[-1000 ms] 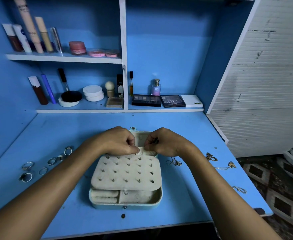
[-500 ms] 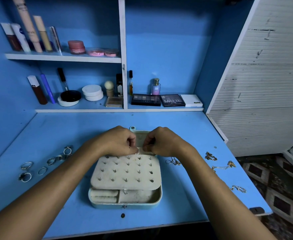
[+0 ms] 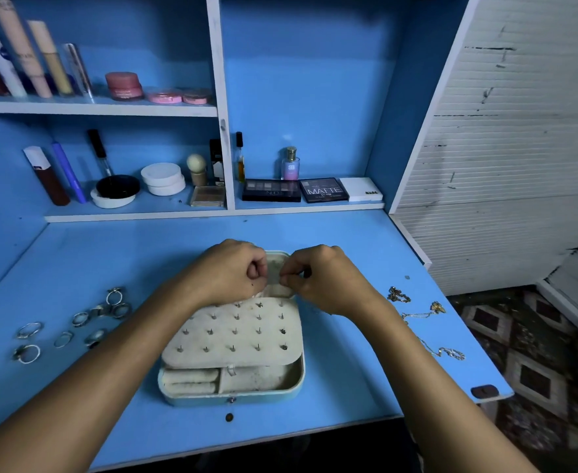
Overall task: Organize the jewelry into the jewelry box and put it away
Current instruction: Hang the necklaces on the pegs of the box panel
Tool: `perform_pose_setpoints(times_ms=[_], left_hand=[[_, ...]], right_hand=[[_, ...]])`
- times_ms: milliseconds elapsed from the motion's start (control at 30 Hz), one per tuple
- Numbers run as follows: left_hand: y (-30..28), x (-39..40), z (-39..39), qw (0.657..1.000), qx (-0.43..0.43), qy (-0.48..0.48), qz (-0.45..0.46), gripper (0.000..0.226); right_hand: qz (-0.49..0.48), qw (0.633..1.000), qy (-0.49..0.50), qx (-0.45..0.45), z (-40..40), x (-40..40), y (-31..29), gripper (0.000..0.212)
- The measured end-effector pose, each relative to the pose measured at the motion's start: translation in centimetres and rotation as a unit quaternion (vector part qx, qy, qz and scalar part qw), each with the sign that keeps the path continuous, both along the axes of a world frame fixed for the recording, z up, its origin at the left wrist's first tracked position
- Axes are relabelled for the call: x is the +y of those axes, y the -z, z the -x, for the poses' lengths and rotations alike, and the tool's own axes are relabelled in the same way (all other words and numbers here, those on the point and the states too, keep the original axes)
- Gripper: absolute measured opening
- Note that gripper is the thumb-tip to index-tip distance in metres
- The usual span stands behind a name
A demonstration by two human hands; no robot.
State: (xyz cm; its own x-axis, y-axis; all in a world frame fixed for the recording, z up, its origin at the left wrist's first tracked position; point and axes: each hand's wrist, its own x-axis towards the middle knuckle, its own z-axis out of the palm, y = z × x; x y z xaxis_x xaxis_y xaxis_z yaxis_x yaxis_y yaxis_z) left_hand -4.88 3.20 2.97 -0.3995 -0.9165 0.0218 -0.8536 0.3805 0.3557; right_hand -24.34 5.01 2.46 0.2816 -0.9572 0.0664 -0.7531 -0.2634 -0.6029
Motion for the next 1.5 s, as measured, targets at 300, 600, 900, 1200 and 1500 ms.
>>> perform_pose_setpoints(times_ms=[300, 600, 900, 1200, 1500], left_hand=[[-0.4, 0.1, 5.6, 0.994, 0.070, 0.081, 0.029, 0.005], [-0.5, 1.1, 12.1, 0.980, 0.058, 0.188, -0.004, 0.003], [0.9, 3.1, 17.6, 0.965, 0.007, 0.263, -0.005, 0.011], [1.4, 4.0, 19.5, 0.964, -0.046, 0.261, 0.013, 0.015], [1.6, 4.6, 20.4, 0.954, -0.081, 0.277, 0.079, 0.013]], right_hand=[[0.021, 0.994, 0.110, -0.016, 7.1, 3.1, -0.4, 0.012], [-0.006, 0.981, 0.190, 0.022, 12.9, 7.0, 0.1, 0.004], [-0.048, 0.973, 0.205, 0.099, 15.9, 9.9, 0.5, 0.007], [-0.074, 0.970, 0.209, 0.097, 16.3, 11.0, 1.6, 0.013], [-0.058, 0.963, 0.217, 0.151, 15.5, 10.6, 1.8, 0.008]])
